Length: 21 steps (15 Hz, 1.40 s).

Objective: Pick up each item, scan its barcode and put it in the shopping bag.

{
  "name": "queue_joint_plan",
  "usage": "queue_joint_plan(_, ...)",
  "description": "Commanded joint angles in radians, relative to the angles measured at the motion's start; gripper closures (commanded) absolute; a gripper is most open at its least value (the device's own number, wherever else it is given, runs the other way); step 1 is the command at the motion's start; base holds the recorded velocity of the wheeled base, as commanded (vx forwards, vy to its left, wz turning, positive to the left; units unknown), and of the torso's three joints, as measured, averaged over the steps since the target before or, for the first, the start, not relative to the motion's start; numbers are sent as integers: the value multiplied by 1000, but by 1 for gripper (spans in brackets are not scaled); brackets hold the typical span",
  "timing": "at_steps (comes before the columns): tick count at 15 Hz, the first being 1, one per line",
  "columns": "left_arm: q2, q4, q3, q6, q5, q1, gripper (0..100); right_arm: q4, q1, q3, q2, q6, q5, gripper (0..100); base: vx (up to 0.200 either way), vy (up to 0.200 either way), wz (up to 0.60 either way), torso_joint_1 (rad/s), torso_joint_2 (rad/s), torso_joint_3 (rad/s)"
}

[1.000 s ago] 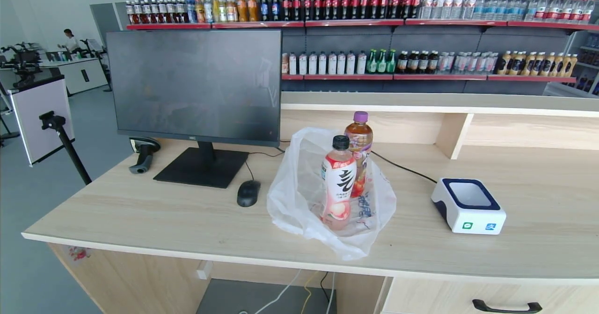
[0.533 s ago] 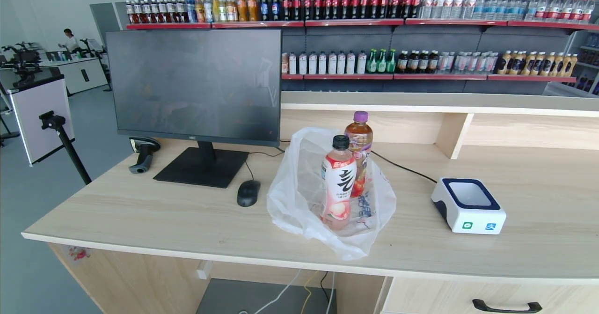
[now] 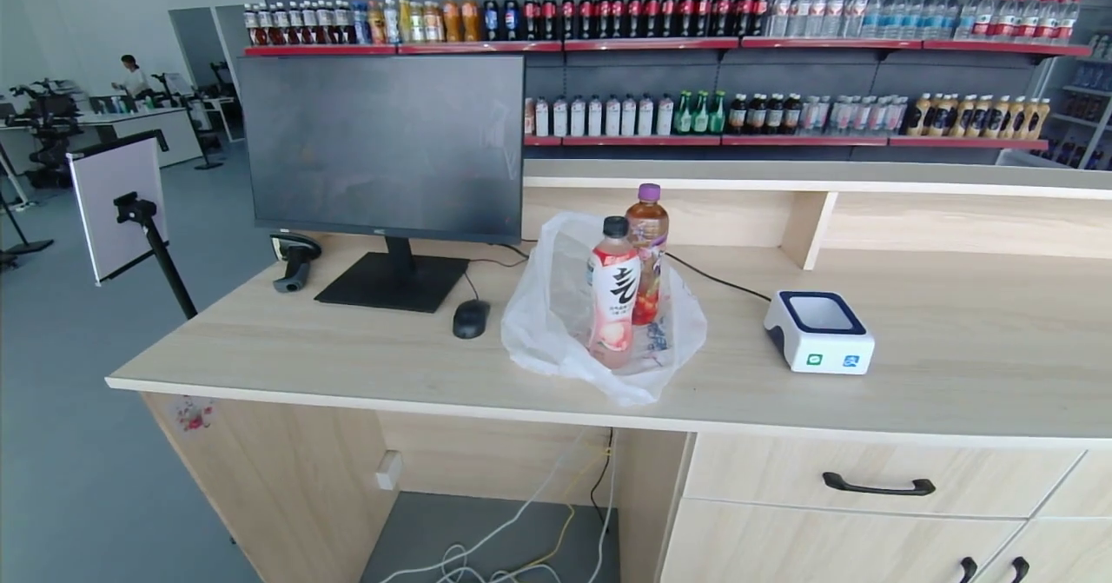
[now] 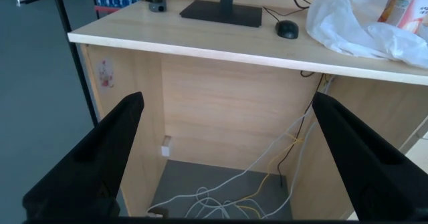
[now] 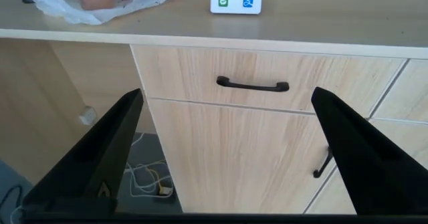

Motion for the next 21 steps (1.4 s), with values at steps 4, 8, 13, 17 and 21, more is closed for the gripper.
queue_joint_plan(4,0,1,0,2,0,2,0,0,0,0,8,4,0,0,0,0,-450,-2,1,2)
queue_joint_plan(8,0,1,0,-1,0,0,0,0,0,0,8,4,0,0,0,-100,0,5,0,5)
queue_joint_plan(13,0,1,0,-1,0,2,0,0,0,0,8,7,0,0,0,-200,0,0,0,1)
queue_joint_plan(17,1,1,0,-1,1,2,0,0,0,0,8,-2,0,0,0,-200,0,4,5,0)
queue_joint_plan(21,0,1,0,-1,0,2,0,0,0,0,8,-5,0,0,0,-200,0,1,0,0)
